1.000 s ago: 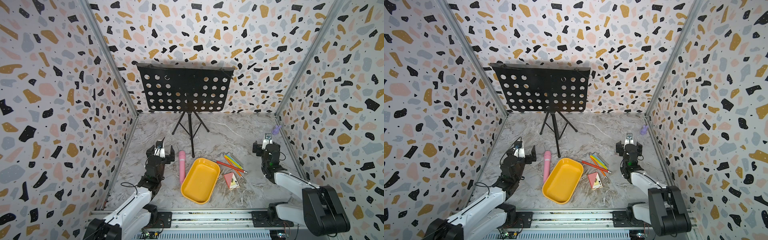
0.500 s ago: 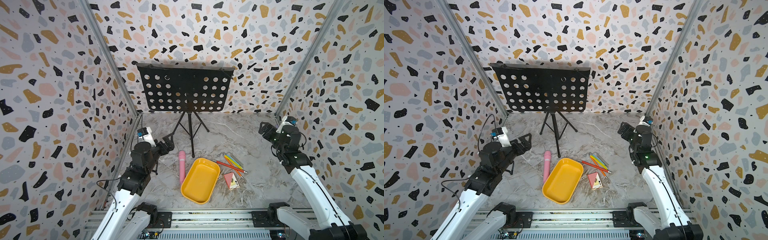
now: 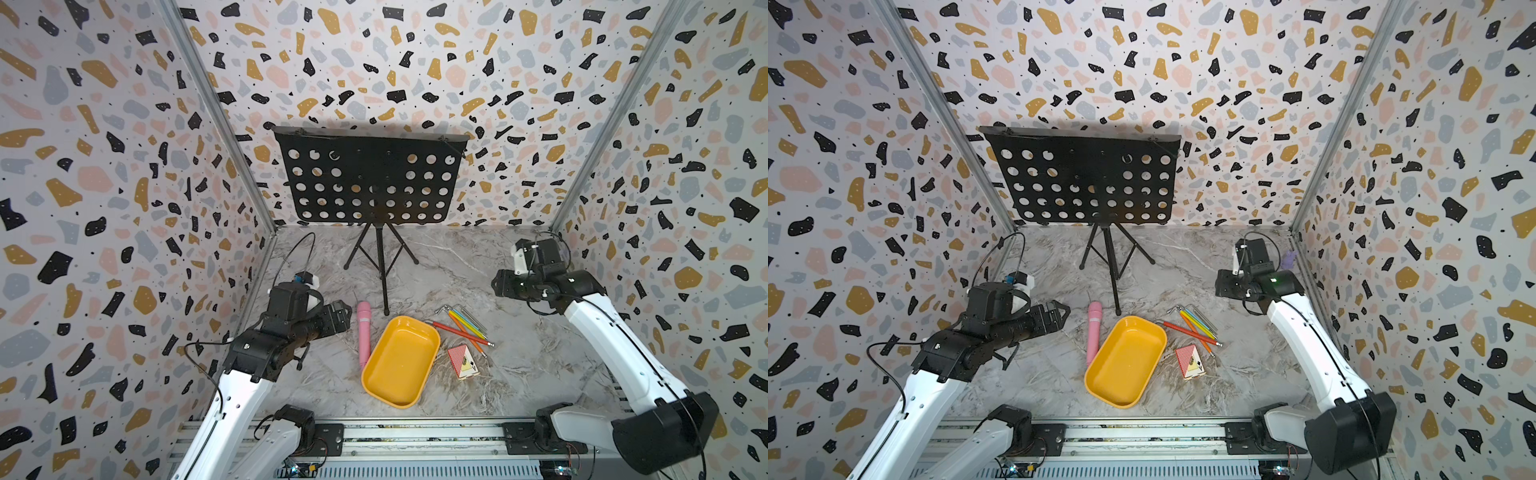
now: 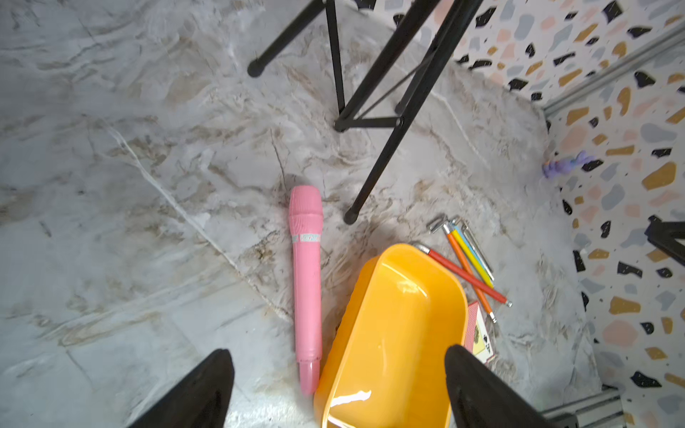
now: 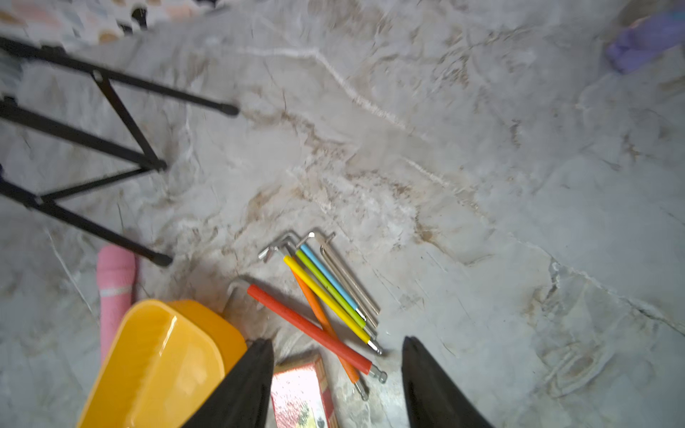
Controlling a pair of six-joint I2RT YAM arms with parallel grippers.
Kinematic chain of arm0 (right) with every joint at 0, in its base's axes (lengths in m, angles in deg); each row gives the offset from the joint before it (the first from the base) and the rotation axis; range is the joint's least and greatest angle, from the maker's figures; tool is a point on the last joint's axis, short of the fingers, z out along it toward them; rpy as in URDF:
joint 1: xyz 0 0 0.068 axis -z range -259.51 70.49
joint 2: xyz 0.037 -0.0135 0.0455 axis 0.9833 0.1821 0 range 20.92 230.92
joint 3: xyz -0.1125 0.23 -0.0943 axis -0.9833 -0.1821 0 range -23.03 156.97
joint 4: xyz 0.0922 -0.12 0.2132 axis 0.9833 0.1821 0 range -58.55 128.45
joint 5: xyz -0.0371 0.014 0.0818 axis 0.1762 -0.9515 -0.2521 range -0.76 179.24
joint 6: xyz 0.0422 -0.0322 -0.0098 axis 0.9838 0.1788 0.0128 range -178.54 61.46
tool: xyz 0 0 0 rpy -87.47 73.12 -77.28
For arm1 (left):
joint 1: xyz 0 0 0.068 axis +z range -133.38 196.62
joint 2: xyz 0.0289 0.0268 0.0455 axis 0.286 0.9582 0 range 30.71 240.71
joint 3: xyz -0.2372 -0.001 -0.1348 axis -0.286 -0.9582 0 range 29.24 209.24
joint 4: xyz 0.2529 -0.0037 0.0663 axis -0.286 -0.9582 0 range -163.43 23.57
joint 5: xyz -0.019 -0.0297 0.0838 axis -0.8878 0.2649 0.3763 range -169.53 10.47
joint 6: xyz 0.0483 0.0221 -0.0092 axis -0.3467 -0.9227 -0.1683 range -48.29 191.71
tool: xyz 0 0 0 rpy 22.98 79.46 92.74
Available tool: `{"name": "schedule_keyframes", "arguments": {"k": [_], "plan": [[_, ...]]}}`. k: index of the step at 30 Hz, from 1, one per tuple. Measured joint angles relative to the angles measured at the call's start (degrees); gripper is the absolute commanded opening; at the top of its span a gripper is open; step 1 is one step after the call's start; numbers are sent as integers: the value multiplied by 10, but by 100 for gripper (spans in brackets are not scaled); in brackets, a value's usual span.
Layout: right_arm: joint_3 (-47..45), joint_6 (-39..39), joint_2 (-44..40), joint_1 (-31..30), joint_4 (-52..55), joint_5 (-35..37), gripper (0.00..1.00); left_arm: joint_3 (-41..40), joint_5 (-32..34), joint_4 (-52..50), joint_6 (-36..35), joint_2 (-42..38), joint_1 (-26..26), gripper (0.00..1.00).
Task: Put the hex key on the desktop into the storage box
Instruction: Pick up the Allen key from the center of the board.
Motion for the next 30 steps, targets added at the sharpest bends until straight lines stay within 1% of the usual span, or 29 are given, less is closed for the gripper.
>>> {"name": "schedule_keyframes", "arguments": {"k": [4, 8, 13, 17, 22, 30], "plan": [[11, -26, 86, -70, 36, 16, 55, 24, -11, -40, -39, 3, 0, 91], [8, -49, 137, -111, 48, 17, 53, 44, -7, -61, -78, -7, -2, 91], [7, -76, 172, -126, 48, 18, 50, 43, -6, -79, -104, -27, -5, 90], [10, -93, 214, -142, 47, 24, 45, 43, -13, -81, -118, -34, -9, 90], [25, -113, 274, -162, 47, 34, 45, 35, -28, -69, -127, -45, -14, 90], [37, -141, 302, -171, 43, 41, 44, -3, -45, -38, -127, -66, -16, 90]]}}
